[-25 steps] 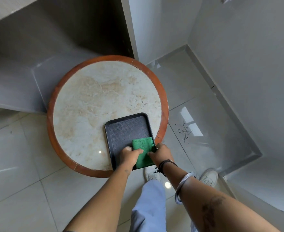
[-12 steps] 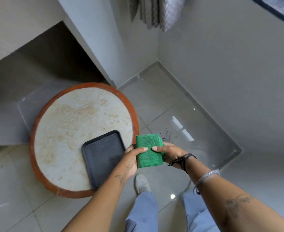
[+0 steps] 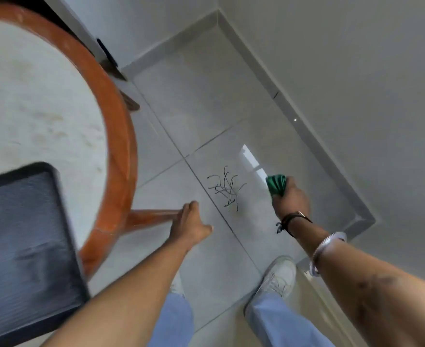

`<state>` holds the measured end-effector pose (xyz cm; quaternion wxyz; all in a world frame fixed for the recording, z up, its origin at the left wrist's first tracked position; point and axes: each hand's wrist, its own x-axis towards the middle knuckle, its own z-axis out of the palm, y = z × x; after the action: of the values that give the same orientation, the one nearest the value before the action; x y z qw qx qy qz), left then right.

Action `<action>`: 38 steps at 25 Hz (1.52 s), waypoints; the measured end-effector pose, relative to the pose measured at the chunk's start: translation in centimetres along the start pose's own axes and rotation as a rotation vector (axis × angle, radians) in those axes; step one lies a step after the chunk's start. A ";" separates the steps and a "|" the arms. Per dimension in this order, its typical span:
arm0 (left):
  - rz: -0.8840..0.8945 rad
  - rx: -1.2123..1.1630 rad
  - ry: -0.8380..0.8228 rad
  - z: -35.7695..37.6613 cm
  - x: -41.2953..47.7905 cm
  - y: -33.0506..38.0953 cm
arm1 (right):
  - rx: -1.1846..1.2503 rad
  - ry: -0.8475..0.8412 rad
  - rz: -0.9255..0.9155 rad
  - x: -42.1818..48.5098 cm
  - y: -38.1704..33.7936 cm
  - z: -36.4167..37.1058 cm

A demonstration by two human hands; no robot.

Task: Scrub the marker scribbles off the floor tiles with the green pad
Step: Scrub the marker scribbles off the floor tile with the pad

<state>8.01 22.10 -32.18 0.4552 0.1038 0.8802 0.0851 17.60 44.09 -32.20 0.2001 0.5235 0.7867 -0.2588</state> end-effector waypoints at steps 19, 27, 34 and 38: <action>-0.082 0.673 0.006 15.6 21.6 -5.1 | -0.828 -0.341 -0.738 6.9 5.8 25.4; -0.040 0.717 0.073 16.1 21.9 -6.3 | -0.666 -0.121 -0.429 15.3 2.9 22.1; -0.034 0.819 0.046 15.7 21.8 -5.9 | -0.830 -0.332 -1.002 9.5 7.7 22.9; -0.022 0.843 0.050 15.5 21.8 -5.5 | -0.744 -0.156 -0.685 14.6 5.2 21.7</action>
<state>7.83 23.33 -59.44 0.3521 0.2695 0.8499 -0.2846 17.96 42.89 -58.85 0.3349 0.1081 0.9347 -0.0504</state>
